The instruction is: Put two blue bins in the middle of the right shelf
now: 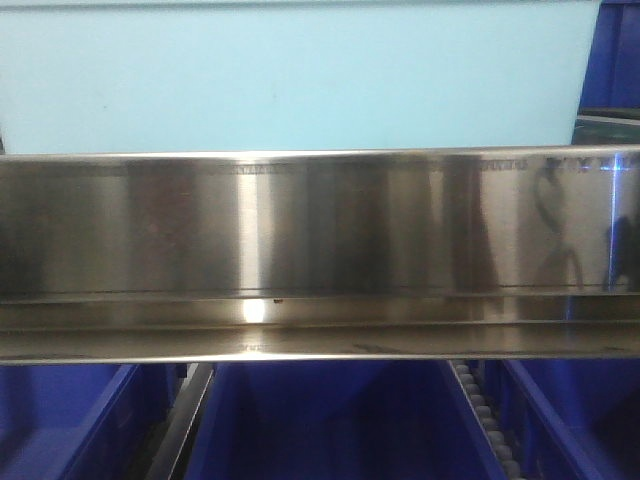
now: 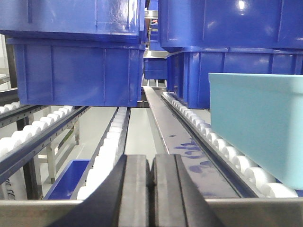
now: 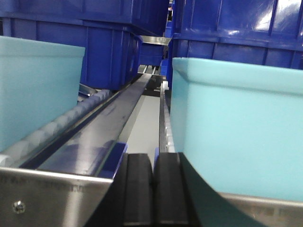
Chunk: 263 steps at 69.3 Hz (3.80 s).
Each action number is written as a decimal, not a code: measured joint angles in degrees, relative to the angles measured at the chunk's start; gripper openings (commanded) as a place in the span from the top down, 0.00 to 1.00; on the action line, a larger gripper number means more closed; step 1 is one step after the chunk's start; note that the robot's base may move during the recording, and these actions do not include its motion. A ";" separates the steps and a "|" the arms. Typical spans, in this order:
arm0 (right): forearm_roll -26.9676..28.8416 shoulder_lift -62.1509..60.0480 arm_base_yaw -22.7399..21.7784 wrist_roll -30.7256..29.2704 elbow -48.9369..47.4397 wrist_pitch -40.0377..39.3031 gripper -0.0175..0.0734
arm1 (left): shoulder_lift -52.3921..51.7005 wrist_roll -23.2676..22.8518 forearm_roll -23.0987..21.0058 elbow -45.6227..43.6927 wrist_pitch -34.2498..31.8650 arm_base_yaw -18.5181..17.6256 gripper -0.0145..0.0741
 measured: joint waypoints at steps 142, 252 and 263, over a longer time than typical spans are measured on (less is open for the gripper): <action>1.86 73.91 14.09 13.56 -72.67 44.12 0.98 | 72.73 -16.16 10.15 -74.34 46.35 -12.41 0.96; -8.06 94.85 22.10 27.91 -93.24 65.64 0.57 | 95.25 -29.55 13.88 -91.68 69.01 -20.15 0.50; -8.06 95.08 22.10 27.91 -93.24 65.40 0.57 | 96.48 -29.43 13.65 -91.71 69.47 -20.15 0.50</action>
